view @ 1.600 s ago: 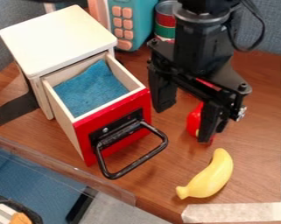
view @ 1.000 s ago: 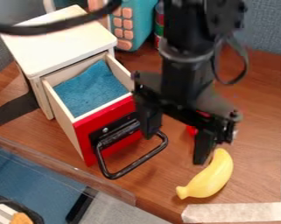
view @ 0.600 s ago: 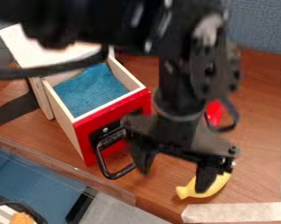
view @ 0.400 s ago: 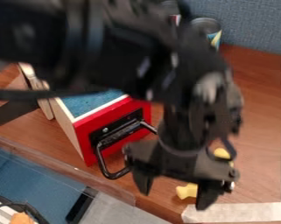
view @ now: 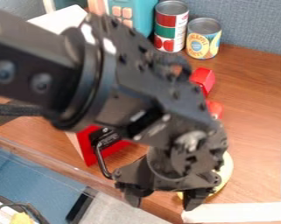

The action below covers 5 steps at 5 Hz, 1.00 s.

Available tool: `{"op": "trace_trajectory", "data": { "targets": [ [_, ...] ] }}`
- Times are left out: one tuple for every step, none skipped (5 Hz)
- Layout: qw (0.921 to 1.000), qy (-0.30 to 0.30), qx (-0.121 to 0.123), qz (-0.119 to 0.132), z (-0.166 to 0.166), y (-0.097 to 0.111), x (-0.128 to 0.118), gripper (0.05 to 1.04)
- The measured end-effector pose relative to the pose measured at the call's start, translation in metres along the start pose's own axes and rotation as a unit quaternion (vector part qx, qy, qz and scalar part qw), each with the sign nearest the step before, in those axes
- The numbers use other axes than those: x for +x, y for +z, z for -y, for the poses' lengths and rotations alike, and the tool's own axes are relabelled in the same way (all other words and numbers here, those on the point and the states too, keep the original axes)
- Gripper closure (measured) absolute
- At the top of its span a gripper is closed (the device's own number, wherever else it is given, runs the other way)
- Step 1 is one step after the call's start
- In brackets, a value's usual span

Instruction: Close the drawer

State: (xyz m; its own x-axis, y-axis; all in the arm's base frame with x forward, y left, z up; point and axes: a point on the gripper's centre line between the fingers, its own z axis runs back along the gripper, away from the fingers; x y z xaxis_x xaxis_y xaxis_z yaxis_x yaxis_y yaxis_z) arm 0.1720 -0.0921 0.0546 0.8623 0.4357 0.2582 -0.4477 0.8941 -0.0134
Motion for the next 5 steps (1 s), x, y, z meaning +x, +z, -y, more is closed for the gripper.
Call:
{"op": "trace_trajectory", "data": {
  "targets": [
    [0.9988, 0.047, 0.004, 0.014, -0.008, -0.003, 0.005, 0.083],
    [0.9958, 0.09, 0.004, 0.018, -0.016, -0.004, 0.015, 0.083],
    [0.9938, 0.108, 0.008, 0.021, -0.021, -0.005, 0.021, 0.083],
    [0.9878, 0.155, -0.002, 0.012, -0.028, -0.013, 0.022, 0.083],
    [0.9786, 0.205, -0.013, -0.009, -0.028, -0.021, 0.016, 0.083]
  ]
}}
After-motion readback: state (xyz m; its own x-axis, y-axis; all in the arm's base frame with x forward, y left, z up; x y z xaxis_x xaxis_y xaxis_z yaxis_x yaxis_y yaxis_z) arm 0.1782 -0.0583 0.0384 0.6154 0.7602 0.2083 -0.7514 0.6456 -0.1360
